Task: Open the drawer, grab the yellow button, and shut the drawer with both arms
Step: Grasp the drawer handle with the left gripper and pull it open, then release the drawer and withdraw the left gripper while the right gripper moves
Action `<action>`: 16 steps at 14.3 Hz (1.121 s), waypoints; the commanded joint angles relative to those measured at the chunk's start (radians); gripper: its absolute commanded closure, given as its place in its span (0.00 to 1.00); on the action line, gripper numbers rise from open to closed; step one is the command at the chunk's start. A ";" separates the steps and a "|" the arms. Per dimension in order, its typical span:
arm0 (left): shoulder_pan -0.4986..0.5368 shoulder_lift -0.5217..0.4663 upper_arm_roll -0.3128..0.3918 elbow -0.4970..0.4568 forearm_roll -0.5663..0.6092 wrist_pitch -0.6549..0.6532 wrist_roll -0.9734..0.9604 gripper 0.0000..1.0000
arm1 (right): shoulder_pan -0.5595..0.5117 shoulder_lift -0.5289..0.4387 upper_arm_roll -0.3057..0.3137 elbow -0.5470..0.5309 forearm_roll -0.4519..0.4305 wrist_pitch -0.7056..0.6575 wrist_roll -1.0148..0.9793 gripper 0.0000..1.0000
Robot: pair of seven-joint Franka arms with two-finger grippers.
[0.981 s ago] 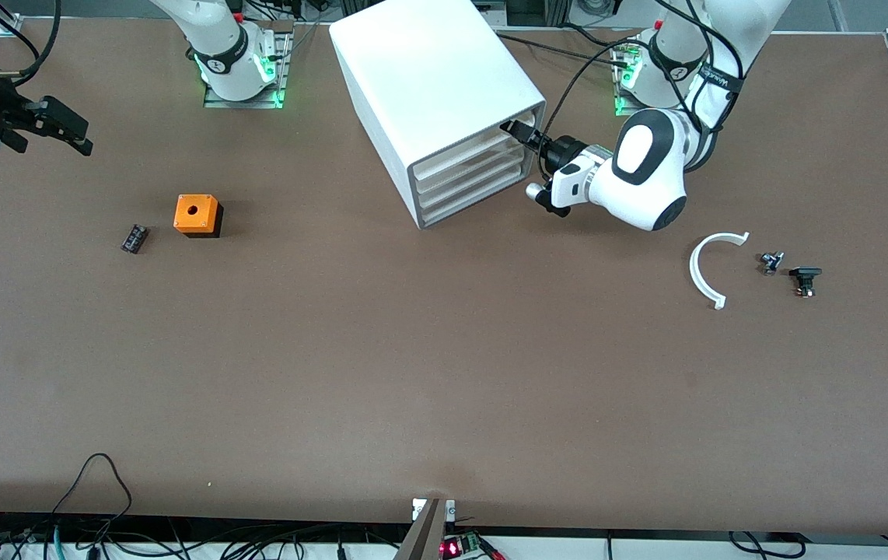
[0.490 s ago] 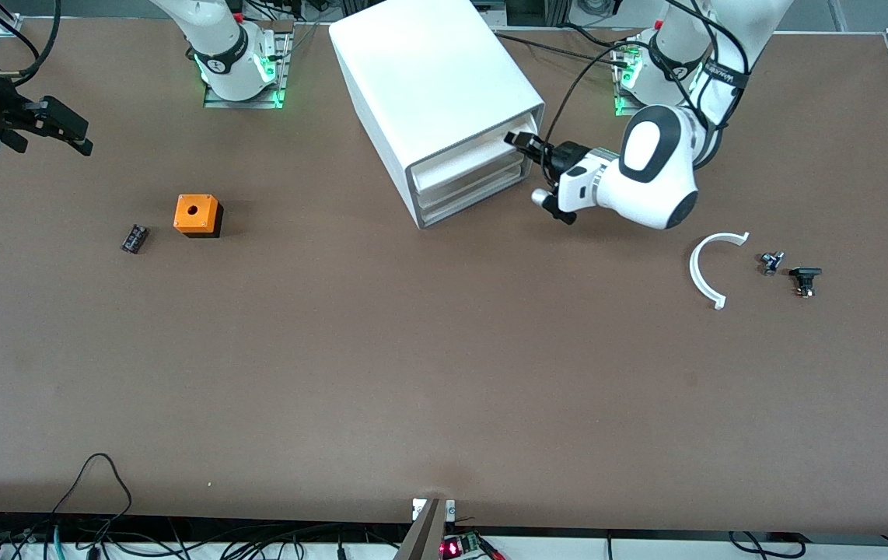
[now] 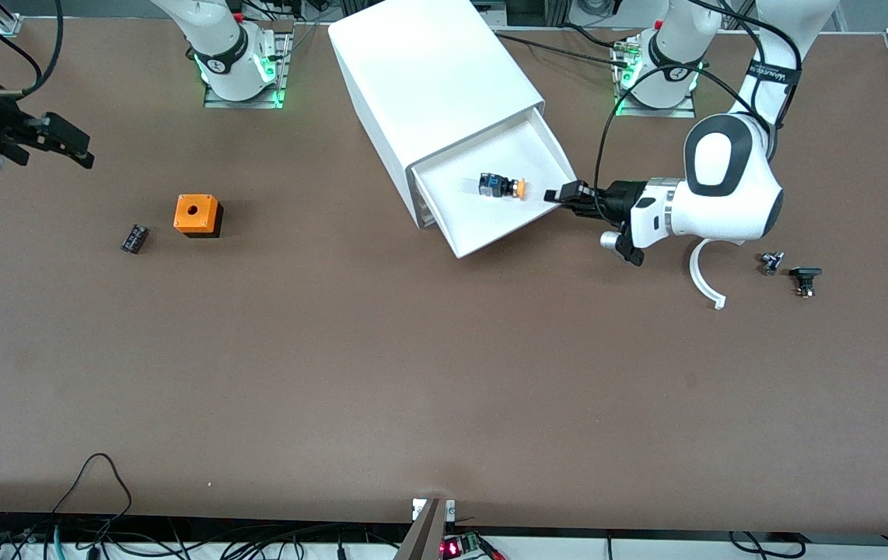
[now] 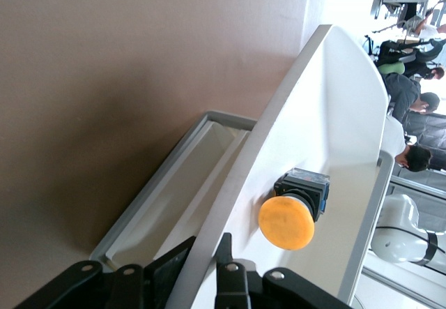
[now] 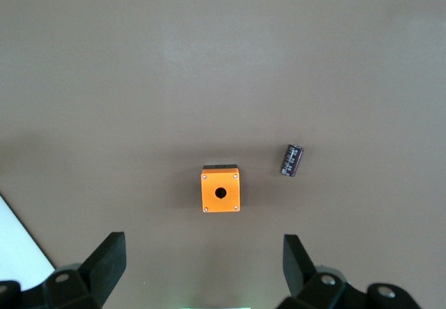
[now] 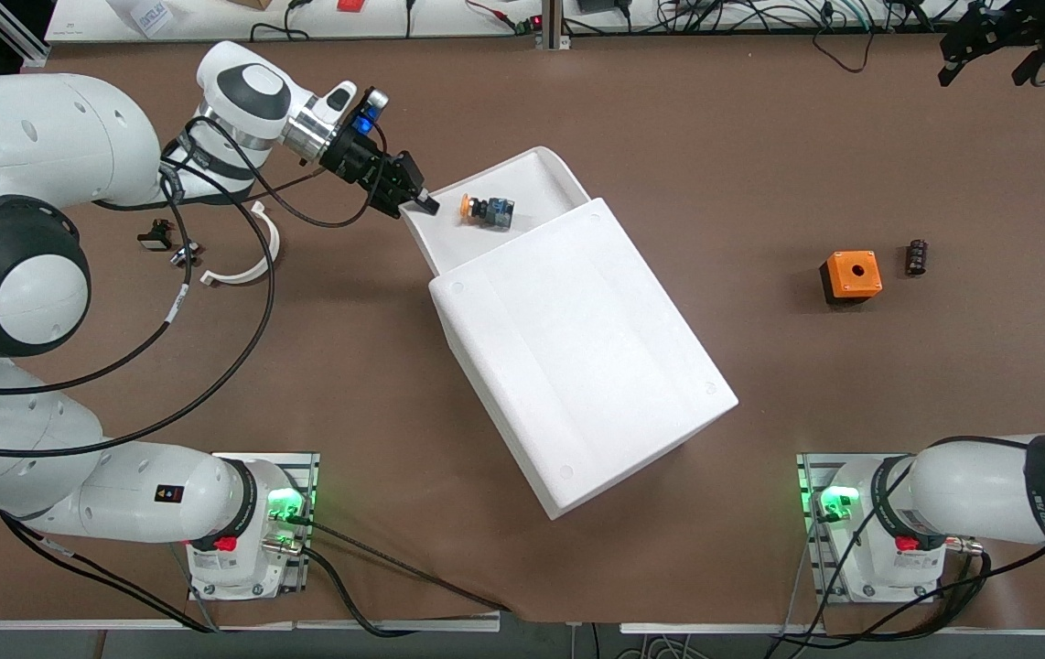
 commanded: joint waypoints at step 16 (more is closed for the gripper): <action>0.023 -0.083 0.032 0.047 0.118 0.443 -0.061 0.00 | 0.178 0.189 0.007 0.175 0.124 0.033 -0.008 0.00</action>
